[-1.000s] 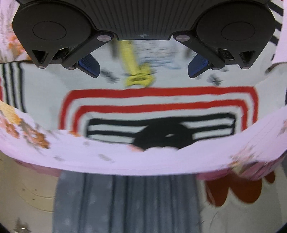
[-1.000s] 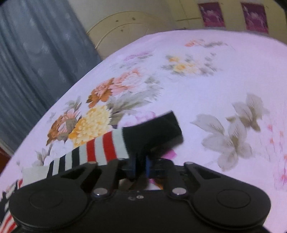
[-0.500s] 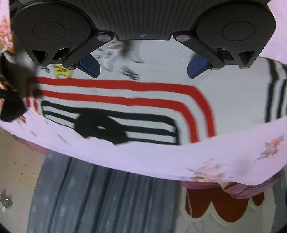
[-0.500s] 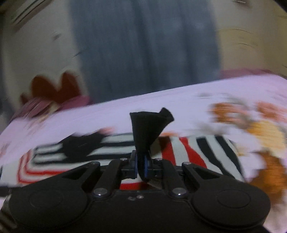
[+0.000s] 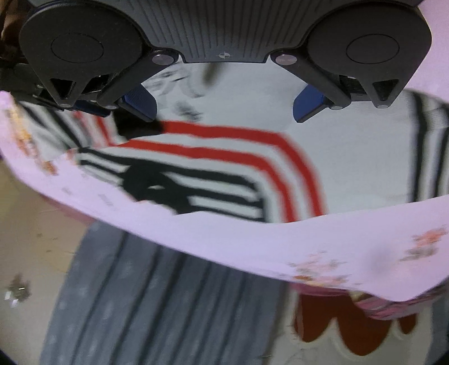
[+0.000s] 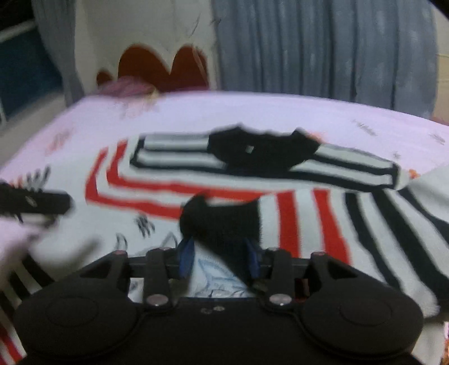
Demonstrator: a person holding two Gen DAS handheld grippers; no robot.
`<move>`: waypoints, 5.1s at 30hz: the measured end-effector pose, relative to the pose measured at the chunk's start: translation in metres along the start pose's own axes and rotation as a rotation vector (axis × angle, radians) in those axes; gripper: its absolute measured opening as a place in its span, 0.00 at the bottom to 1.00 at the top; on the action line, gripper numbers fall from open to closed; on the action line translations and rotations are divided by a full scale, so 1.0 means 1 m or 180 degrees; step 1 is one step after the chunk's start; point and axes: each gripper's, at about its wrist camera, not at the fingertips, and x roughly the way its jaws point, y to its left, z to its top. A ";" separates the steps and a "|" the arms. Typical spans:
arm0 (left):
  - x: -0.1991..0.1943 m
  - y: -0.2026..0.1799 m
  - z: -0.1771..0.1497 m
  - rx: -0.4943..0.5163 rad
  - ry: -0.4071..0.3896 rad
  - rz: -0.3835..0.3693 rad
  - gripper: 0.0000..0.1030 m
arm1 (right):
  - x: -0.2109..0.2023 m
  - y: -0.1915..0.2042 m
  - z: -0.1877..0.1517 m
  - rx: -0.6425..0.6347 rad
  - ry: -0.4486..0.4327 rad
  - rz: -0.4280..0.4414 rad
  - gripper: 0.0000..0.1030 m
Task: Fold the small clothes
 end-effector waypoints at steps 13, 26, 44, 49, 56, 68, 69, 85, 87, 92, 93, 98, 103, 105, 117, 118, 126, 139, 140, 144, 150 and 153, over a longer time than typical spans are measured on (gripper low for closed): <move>0.103 -0.083 0.002 -0.0047 0.0492 -0.0359 0.10 | -0.116 -0.129 0.000 0.1017 -0.0642 -0.1180 0.21; 0.057 -0.032 0.005 0.0224 0.0145 0.0126 0.07 | -0.110 -0.164 -0.042 0.1607 -0.0265 -0.1001 0.27; 0.069 -0.018 0.009 -0.0087 0.0028 0.0136 0.51 | -0.029 -0.247 0.031 0.1978 -0.0427 -0.0253 0.42; 0.072 -0.015 0.013 -0.0201 -0.0159 0.0142 0.04 | 0.006 -0.260 0.031 0.2023 -0.0145 -0.0070 0.10; 0.078 -0.026 -0.005 0.0193 -0.0241 0.0400 0.05 | 0.013 -0.244 0.027 0.1475 -0.0155 -0.0467 0.08; 0.085 -0.103 0.025 0.0303 -0.0328 -0.0155 0.45 | 0.012 -0.155 0.043 0.0553 -0.0103 -0.0096 0.24; 0.097 -0.116 0.025 0.0343 -0.0268 -0.0257 0.45 | 0.019 -0.141 0.044 0.0469 -0.0064 -0.0017 0.24; 0.078 -0.105 0.013 0.0783 -0.0258 0.0039 0.45 | -0.001 -0.180 0.048 0.0523 0.0095 -0.0695 0.24; 0.077 -0.122 0.009 0.0894 -0.0198 -0.0104 0.45 | -0.006 -0.169 0.040 0.0514 0.0134 -0.0618 0.22; 0.082 -0.124 -0.019 0.0981 0.0028 -0.0130 0.45 | -0.029 -0.131 0.002 0.0316 0.0198 -0.0802 0.22; 0.079 -0.121 -0.019 0.0955 0.0038 -0.0131 0.45 | -0.037 -0.126 -0.004 0.0268 0.0192 -0.0840 0.23; 0.063 -0.120 -0.020 0.0988 -0.0026 -0.0131 0.45 | -0.061 -0.112 -0.010 0.0325 0.0117 -0.0733 0.21; 0.059 -0.112 -0.022 0.0917 -0.0054 -0.0016 0.45 | -0.053 -0.107 -0.018 0.0319 0.0342 -0.0823 0.20; 0.052 -0.101 -0.020 0.0901 -0.0163 0.0107 0.45 | -0.063 -0.102 -0.012 0.0309 0.0198 -0.0834 0.24; 0.017 -0.009 -0.014 0.0282 -0.0244 0.0362 0.45 | -0.074 -0.107 -0.008 0.0617 0.0038 -0.1003 0.28; 0.007 0.010 -0.015 0.0169 -0.0304 0.0452 0.45 | -0.076 -0.108 -0.007 0.0685 -0.0004 -0.1035 0.28; -0.072 0.189 -0.038 -0.1220 -0.0648 0.1201 0.44 | -0.084 -0.104 -0.008 0.0928 -0.0116 -0.1097 0.33; -0.086 0.328 -0.052 -0.2679 -0.1315 0.1099 0.22 | -0.070 -0.045 0.016 0.0778 -0.0107 -0.1001 0.37; -0.078 0.328 -0.045 -0.2556 -0.1169 0.1171 0.04 | -0.070 -0.044 0.017 0.0782 -0.0102 -0.1011 0.37; -0.069 0.299 -0.015 -0.1967 -0.1076 0.1150 0.04 | -0.065 -0.050 0.016 0.0854 -0.0041 -0.1073 0.37; -0.042 0.191 0.030 -0.1017 -0.0986 0.0587 0.04 | -0.068 -0.056 0.013 0.0952 -0.0042 -0.1116 0.37; -0.016 0.118 0.048 -0.0508 -0.0872 0.0342 0.04 | -0.073 -0.059 0.012 0.0998 -0.0080 -0.1115 0.37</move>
